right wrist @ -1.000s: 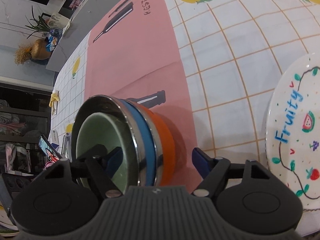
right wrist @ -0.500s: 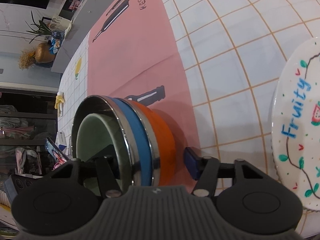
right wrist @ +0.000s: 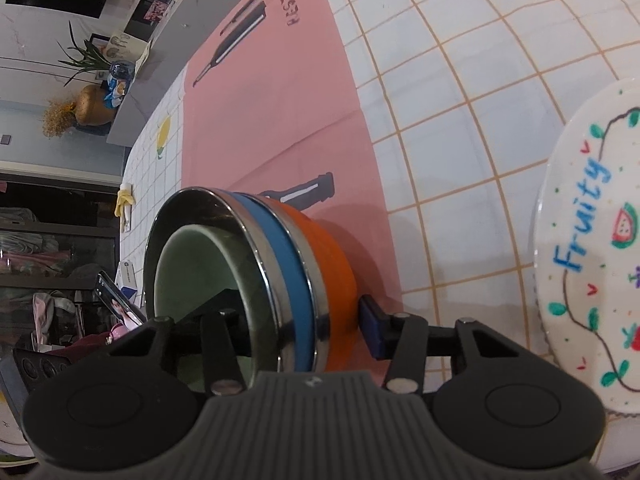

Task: Organize plates and bowls
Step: 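Carry the bowl stack with both grippers over the plate stack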

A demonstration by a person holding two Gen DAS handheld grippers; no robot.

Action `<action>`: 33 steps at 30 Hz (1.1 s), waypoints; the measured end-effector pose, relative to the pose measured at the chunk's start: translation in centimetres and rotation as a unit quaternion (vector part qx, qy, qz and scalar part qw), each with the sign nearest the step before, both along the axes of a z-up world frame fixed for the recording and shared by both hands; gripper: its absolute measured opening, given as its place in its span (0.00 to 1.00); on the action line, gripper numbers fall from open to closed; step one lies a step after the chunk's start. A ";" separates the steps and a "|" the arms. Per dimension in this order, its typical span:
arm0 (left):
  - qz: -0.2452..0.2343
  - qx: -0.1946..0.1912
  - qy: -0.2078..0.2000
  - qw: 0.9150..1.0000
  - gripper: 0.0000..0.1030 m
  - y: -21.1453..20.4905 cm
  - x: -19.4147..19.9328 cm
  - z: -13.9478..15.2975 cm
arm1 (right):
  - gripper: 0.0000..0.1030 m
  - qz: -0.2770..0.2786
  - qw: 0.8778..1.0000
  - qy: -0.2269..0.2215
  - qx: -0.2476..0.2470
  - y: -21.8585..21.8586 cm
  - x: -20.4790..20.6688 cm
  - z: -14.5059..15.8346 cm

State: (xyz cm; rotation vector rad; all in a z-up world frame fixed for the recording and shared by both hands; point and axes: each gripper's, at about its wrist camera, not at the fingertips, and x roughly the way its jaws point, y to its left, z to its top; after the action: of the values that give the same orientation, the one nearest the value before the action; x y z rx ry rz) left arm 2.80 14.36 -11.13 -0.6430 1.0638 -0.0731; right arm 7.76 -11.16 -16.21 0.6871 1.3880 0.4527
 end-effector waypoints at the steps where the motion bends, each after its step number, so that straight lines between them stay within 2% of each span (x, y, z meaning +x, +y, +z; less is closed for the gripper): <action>1: -0.001 0.001 -0.002 1.000 0.50 -0.2 0.0 0.3 | 0.46 -0.001 1.000 -0.001 0.001 -0.2 0.0 0.2; 7: -0.018 0.003 -0.014 1.000 0.50 -2.6 0.3 1.8 | 0.46 -0.012 1.000 -0.012 0.004 -2.7 -0.6 2.0; 15: -0.062 0.001 -0.024 0.998 0.50 -8.0 1.5 3.1 | 0.46 -0.046 0.999 -0.023 0.000 -8.5 -1.7 3.9; 25: -0.115 -0.016 -0.021 0.993 0.50 -14.9 2.9 3.0 | 0.46 -0.083 0.996 -0.030 -0.023 -16.4 -2.9 5.4; 33: -0.135 -0.014 -0.001 0.991 0.50 -18.3 3.3 1.7 | 0.46 -0.092 0.995 -0.015 -0.027 -20.0 -3.0 4.3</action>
State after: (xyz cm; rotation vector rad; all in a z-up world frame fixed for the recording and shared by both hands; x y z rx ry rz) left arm 6.12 -3.92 -9.46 -0.5209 1.1438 -0.3246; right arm 4.73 -31.17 -11.91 0.7531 1.2905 0.2779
